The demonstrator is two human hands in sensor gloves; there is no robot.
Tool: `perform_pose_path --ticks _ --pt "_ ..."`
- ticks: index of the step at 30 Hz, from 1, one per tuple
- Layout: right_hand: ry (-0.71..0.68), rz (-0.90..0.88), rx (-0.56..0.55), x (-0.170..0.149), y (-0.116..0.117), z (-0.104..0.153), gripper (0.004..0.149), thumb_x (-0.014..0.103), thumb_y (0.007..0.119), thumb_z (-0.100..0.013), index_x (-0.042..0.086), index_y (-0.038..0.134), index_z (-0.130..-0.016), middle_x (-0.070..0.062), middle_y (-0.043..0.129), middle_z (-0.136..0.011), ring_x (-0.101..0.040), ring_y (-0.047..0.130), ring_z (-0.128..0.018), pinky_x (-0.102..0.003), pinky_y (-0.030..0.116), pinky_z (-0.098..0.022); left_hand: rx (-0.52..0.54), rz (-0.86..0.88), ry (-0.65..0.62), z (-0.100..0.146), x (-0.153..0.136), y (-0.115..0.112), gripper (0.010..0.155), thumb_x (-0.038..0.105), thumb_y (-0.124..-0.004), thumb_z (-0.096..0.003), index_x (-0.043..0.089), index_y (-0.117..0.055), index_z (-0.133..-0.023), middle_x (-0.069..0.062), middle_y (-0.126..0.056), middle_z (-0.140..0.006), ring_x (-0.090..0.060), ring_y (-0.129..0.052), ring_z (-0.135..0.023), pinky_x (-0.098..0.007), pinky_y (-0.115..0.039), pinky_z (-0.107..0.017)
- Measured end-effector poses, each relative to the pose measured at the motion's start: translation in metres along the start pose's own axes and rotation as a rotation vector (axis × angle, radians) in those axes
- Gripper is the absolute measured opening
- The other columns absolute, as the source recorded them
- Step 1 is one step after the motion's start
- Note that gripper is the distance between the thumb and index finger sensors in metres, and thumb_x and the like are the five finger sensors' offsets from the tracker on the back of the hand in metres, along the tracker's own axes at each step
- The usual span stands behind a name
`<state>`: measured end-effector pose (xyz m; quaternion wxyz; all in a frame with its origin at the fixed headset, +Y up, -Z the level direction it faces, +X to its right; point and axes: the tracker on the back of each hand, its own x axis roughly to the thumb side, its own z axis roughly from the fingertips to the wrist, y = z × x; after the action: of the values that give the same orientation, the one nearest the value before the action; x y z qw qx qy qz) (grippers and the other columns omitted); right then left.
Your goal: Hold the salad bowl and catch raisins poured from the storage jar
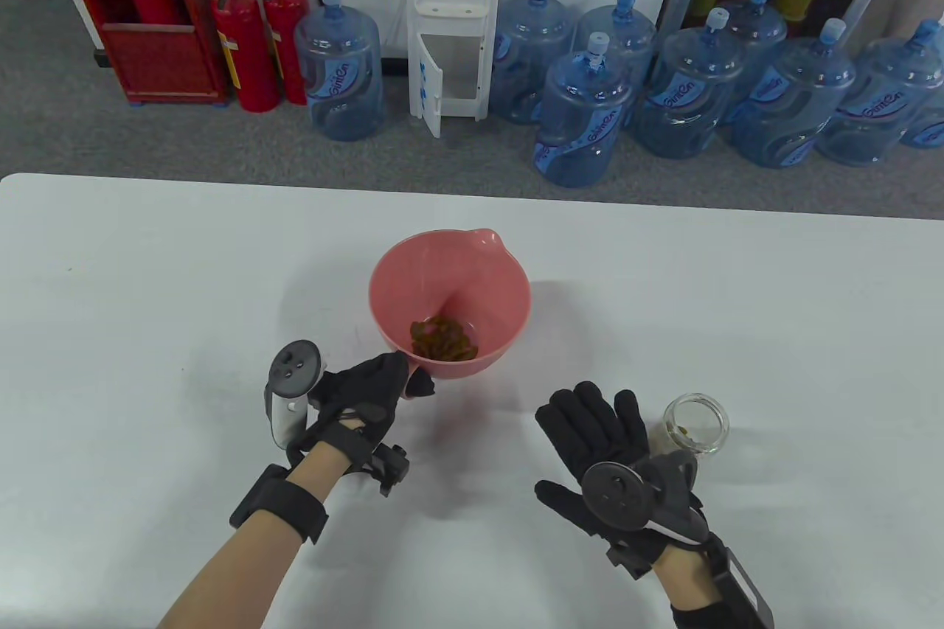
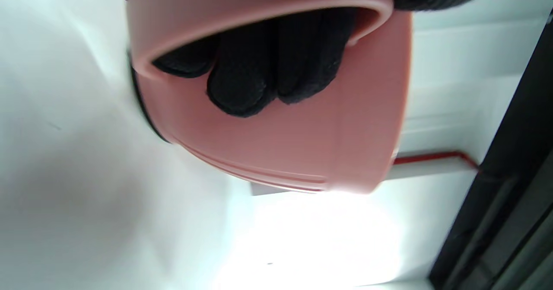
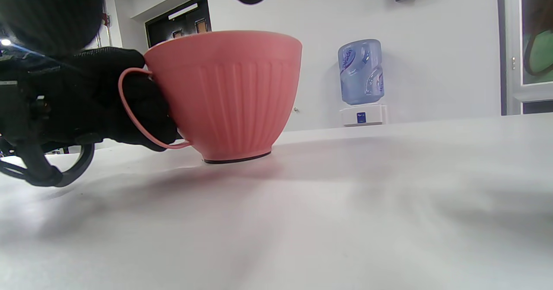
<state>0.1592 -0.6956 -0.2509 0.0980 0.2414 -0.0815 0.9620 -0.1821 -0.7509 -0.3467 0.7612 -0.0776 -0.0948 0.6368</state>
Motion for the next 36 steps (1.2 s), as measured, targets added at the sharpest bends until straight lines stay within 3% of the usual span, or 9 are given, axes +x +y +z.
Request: perform_pose_path --ticks 5,9,16,24,30,36 --pt "-0.009 -0.005 0.001 0.003 0.001 0.000 0.089 0.068 0.072 -0.034 0.040 0.023 -0.103 0.006 0.025 -0.114 -0.025 0.027 -0.110 -0.057 0.017 -0.077 -0.015 -0.132 0.023 0.013 0.008 0.010 0.057 0.051 -0.061 -0.0452 0.013 -0.086 -0.080 -0.014 -0.080 -0.089 -0.048 -0.067 -0.093 -0.060 -0.046 -0.070" --pt "-0.013 -0.022 -0.009 0.004 0.002 0.000 0.089 0.068 0.072 -0.034 0.040 0.024 -0.103 0.006 0.025 -0.114 -0.025 0.028 -0.110 -0.057 0.017 -0.077 0.025 -0.278 0.002 0.032 0.015 0.024 0.066 0.053 -0.060 -0.0454 0.013 -0.069 -0.096 -0.015 -0.066 -0.100 -0.050 -0.055 -0.099 -0.061 -0.039 -0.071" --pt "-0.019 -0.050 -0.013 0.007 0.006 0.000 0.089 0.068 0.072 -0.034 0.040 0.023 -0.103 0.007 0.025 -0.114 -0.025 0.027 -0.110 -0.057 0.016 -0.077 0.046 -0.650 -0.171 0.076 0.047 0.034 0.067 0.053 -0.061 -0.0456 0.014 -0.070 -0.099 -0.017 -0.059 -0.105 -0.051 -0.050 -0.102 -0.062 -0.036 -0.071" --pt "-0.024 -0.104 -0.001 0.014 0.009 0.000 0.089 0.069 0.072 -0.034 0.040 0.023 -0.103 0.006 0.024 -0.114 -0.025 0.027 -0.110 -0.057 0.016 -0.077 -0.059 -0.927 -0.376 0.121 0.068 -0.003 0.072 0.064 -0.060 -0.0447 0.026 -0.061 -0.105 -0.012 -0.048 -0.112 -0.048 -0.043 -0.107 -0.061 -0.035 -0.072" --pt "-0.028 -0.104 0.007 0.016 0.012 0.000 0.089 0.069 0.072 -0.034 0.040 0.023 -0.103 0.007 0.024 -0.114 -0.025 0.026 -0.110 -0.057 0.016 -0.077 -0.116 -1.080 -0.375 0.129 0.056 -0.021 0.076 0.068 -0.059 -0.0444 0.032 -0.042 -0.109 -0.009 -0.030 -0.115 -0.043 -0.027 -0.111 -0.061 -0.030 -0.073" --pt "-0.024 -0.104 0.013 0.015 0.012 -0.001 0.089 0.069 0.072 -0.034 0.040 0.023 -0.103 0.007 0.024 -0.114 -0.025 0.026 -0.110 -0.057 0.016 -0.077 -0.140 -1.059 -0.345 0.126 0.047 -0.020 0.076 0.067 -0.058 -0.0443 0.033 -0.039 -0.109 -0.008 -0.028 -0.115 -0.042 -0.023 -0.112 -0.060 -0.029 -0.073"
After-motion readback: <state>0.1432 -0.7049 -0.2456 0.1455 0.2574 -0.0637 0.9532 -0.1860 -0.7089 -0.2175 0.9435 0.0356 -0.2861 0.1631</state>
